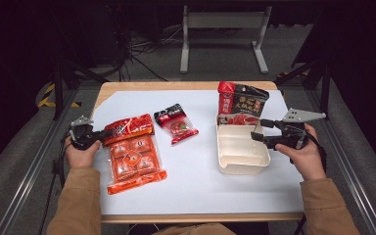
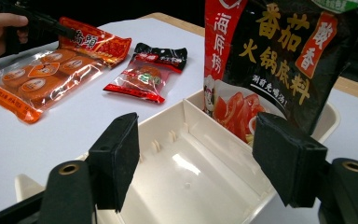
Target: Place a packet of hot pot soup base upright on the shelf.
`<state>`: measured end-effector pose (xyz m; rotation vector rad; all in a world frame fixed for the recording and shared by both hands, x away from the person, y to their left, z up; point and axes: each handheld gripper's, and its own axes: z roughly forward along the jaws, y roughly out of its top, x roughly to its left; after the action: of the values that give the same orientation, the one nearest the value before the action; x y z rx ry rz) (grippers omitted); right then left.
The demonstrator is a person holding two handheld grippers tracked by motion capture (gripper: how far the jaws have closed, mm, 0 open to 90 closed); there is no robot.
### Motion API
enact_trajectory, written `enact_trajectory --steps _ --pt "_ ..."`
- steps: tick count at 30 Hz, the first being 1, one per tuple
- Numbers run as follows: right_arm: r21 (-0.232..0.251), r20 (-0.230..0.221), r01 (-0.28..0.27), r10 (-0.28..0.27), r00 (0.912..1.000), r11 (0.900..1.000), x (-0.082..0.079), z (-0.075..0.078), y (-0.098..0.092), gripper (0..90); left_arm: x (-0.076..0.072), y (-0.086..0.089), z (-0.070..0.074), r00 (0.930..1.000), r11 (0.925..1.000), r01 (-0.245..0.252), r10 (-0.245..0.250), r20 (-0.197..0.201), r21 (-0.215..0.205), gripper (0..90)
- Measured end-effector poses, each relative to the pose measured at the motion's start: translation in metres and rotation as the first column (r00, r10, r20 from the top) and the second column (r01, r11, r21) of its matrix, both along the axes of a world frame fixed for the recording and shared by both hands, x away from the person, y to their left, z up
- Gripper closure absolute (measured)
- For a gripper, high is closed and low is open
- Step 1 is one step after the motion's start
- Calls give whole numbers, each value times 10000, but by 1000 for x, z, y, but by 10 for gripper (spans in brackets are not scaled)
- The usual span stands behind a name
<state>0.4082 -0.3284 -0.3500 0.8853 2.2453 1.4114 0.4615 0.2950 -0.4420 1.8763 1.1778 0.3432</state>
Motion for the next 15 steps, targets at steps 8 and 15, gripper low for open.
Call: enact_trajectory --steps 8,15 --pt "-4 -2 -21 21 10000 10000 0 0 0 322 5 -8 -5 9996 9995 154 -147 -242 285 799" --pt "1 -12 -58 58 10000 10000 0 0 2 323 9 -10 -13 9987 9997 -3 16 -509 257 844"
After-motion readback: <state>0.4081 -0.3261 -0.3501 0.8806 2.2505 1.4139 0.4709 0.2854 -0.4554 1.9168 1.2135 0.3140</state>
